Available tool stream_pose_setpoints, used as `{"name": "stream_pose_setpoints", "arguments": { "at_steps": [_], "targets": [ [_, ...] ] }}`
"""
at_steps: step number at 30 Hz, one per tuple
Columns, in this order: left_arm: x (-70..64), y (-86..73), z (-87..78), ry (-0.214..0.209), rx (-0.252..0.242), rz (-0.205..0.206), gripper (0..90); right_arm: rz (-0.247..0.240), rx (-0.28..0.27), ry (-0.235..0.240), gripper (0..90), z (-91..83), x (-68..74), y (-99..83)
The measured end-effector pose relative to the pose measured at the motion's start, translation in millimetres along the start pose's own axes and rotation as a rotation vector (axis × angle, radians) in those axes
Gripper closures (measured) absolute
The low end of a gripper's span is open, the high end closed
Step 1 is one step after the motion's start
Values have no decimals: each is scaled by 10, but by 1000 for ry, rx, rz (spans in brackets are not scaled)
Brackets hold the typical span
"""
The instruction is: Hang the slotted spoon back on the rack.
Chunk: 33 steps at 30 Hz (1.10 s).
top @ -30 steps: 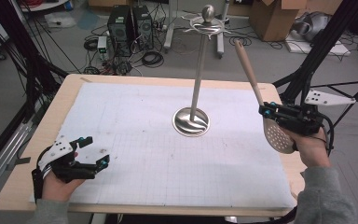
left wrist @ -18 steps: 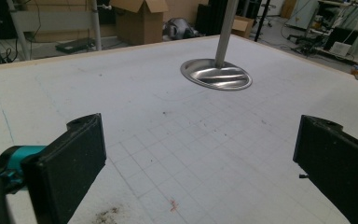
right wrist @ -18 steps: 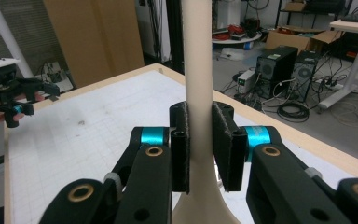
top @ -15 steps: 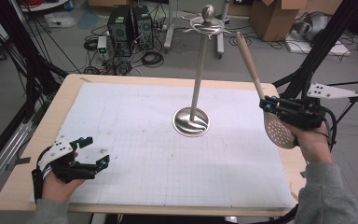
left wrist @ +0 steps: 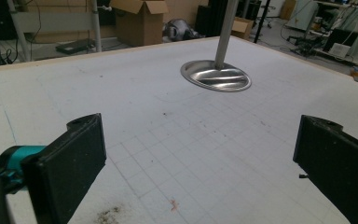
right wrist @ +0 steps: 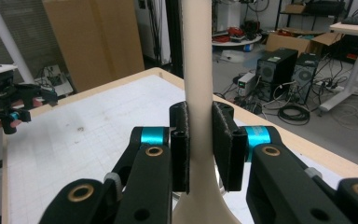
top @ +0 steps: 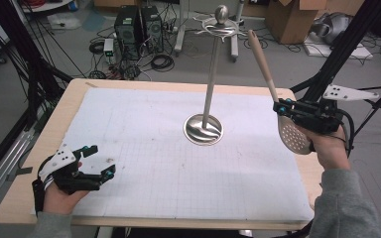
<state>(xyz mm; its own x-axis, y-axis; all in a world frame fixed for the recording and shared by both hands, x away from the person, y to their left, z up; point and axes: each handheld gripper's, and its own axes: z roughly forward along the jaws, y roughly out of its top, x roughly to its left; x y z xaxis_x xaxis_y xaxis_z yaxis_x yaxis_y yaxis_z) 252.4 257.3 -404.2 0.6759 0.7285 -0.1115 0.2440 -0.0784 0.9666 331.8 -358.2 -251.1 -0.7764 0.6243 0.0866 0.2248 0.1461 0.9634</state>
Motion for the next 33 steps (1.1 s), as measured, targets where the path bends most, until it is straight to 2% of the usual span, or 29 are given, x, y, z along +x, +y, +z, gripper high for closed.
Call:
{"name": "stream_pose_setpoints", "arguments": {
  "at_steps": [7,33],
  "targets": [
    [1,2,-7,3,-2,-1,28,2,9,-9,781,44,-16,5],
    [1,-17,-60,14,-2,-4,28,5,43,5,781,217,2,14]
  ]
}}
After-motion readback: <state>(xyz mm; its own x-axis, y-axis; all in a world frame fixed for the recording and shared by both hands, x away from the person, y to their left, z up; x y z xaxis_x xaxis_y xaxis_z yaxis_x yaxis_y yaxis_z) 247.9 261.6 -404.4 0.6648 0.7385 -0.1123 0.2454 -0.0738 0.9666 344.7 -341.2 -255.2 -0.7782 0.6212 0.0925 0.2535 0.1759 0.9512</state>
